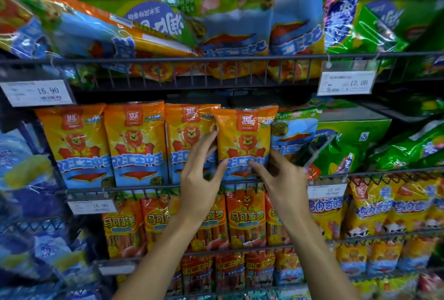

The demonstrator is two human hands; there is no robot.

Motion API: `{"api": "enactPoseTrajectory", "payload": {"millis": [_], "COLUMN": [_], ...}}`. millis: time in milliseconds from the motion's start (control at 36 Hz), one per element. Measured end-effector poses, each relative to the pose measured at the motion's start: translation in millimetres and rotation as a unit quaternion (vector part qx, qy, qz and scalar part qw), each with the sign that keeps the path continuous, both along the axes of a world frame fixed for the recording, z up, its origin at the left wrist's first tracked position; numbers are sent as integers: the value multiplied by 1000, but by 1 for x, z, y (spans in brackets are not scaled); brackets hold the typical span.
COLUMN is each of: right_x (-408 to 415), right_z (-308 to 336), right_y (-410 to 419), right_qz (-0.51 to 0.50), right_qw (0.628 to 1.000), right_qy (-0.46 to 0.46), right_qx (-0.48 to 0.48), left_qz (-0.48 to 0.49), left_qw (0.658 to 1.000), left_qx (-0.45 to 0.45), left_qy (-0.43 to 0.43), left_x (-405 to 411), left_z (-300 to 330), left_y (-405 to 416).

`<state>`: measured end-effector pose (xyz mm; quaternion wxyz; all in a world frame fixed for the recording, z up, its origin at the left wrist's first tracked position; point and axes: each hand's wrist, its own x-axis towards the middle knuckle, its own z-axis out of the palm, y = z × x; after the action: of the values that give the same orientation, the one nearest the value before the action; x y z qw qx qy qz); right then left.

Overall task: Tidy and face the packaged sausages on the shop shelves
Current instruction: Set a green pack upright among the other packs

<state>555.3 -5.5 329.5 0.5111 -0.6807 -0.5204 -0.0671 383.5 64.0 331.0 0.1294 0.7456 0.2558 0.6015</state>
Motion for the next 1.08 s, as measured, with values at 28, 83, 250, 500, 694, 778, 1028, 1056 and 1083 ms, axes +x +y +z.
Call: {"api": "enactPoseTrajectory", "payload": {"millis": [28,83,250,500,694,778,1028,1056,1083], "right_x": [-2,-5,-18,-3,-4,-4,-3,-4,-3], "right_z": [-3,-9,-20,-10,-1,3,-1,-2,-3], "right_y": [-1,-5,-4,-4,4,6,5,4,4], "right_qz": [-8,-18,-10,-57,-89,-94,-94,-95,-94], "right_qw": [1000,995,988,995,965,968,982,980,978], "right_qy": [14,29,-44,-71,-160,-144,-118,-129,-136], "right_qx": [25,89,150,-29,-189,-183,-114,-121,-125], "left_qz": [22,55,94,163,154,154,133,128,124], "left_qw": [998,987,953,927,915,910,914,915,915], "left_qx": [50,147,205,127,121,121,127,129,132], "left_qy": [8,40,204,313,354,365,361,360,360], "left_x": [-1,-1,0,7,3,2,5,7,10], "left_z": [-2,-5,-12,-6,-5,-3,12,13,14], "left_y": [2,6,6,10,14,15,14,14,14]}}
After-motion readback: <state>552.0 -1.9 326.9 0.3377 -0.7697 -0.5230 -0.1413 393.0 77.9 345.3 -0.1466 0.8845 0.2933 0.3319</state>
